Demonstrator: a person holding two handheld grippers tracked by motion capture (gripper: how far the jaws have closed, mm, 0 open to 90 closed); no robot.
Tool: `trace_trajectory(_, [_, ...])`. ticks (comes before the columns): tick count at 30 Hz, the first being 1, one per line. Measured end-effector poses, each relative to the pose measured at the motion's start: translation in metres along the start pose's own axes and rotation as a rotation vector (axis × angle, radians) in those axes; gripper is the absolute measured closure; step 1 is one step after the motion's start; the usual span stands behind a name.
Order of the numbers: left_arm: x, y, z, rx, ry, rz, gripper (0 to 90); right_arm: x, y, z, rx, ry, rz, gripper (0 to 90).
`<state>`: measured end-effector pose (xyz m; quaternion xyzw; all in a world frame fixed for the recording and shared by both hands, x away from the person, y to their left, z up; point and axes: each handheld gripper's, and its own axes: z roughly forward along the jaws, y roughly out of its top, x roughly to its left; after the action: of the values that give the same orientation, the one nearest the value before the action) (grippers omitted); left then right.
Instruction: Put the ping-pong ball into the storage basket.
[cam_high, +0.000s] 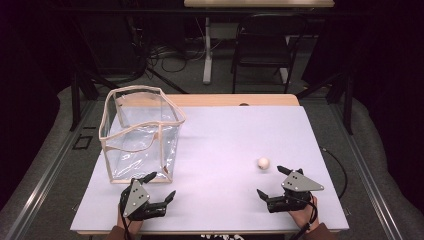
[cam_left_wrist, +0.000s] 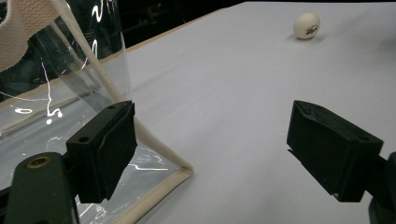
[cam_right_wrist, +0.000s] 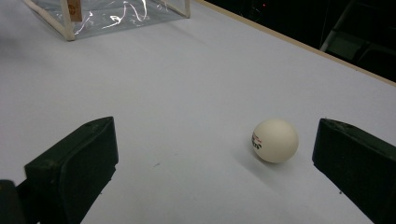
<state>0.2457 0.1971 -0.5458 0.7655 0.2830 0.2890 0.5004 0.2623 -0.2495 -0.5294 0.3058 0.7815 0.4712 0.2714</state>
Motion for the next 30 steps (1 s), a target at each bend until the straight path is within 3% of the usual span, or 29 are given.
trace_trajectory(3, [0.0,0.0,0.0,-0.001,-0.003,0.003,15.8,0.0,0.0,0.0,0.0,0.0,0.0,0.0])
trace_trajectory(4, [0.0,0.0,0.0,-0.001,-0.003,0.003,15.8,-0.005,0.005,0.005,0.027,-0.005,0.024,0.0])
trace_trajectory(9, [0.0,0.001,0.001,-0.003,-0.004,0.007,15.8,-0.007,0.007,0.007,0.05,-0.006,0.041,0.0])
trace_trajectory(30, [-0.001,0.001,0.001,-0.014,-0.011,0.012,15.8,-0.013,0.021,0.023,0.097,-0.004,0.051,0.0])
